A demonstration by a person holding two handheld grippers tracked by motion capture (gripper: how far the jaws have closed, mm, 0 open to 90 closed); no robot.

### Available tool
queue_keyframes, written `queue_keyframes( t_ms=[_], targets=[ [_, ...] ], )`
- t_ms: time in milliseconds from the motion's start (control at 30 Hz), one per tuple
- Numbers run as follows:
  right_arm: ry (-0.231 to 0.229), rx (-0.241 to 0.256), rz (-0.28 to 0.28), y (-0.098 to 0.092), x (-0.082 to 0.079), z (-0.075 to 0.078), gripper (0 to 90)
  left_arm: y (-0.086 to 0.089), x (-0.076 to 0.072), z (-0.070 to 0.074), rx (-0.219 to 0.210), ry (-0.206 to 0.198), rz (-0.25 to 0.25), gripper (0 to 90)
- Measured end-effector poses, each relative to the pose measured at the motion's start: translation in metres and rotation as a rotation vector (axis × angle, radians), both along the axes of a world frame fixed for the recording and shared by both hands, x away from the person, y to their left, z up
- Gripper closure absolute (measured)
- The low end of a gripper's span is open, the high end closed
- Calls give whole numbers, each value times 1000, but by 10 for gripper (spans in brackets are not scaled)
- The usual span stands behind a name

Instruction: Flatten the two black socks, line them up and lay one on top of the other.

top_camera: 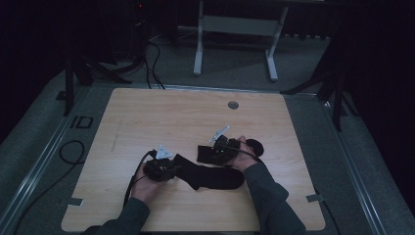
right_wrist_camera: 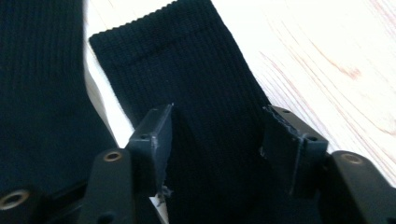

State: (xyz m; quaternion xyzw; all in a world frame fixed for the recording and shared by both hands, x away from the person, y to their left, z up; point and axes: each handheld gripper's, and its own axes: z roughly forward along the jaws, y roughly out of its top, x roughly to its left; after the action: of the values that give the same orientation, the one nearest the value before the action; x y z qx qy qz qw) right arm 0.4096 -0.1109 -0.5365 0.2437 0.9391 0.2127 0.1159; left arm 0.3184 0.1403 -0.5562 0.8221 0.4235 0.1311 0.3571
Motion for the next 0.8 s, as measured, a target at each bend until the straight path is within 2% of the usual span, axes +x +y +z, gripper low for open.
queue_keyframes(
  t_ms=[100,167,233,433,533,600,667,733,800],
  targets=[
    [4,13,-21,5,1,-1,389,0,0,0,0,0,-1,625],
    [-19,4,-16,8,0,0,405,0,0,0,-2,1,1,625],
    [-28,9,4,10,-1,1,410,0,0,0,-3,1,0,625],
    [-65,-29,113,16,-5,1,423,0,0,0,-3,2,1,624],
    [-44,-25,152,20,-5,1,442,0,0,0,-3,1,1,623],
    [-31,-17,155,21,-5,1,446,0,0,0,-4,2,1,623],
    [18,11,137,22,-1,0,450,0,0,0,-2,1,0,623],
    [76,45,86,19,5,-2,454,0,0,0,-2,1,0,623],
    [73,51,51,19,7,-1,495,0,0,0,-2,1,1,622]
  ],
)
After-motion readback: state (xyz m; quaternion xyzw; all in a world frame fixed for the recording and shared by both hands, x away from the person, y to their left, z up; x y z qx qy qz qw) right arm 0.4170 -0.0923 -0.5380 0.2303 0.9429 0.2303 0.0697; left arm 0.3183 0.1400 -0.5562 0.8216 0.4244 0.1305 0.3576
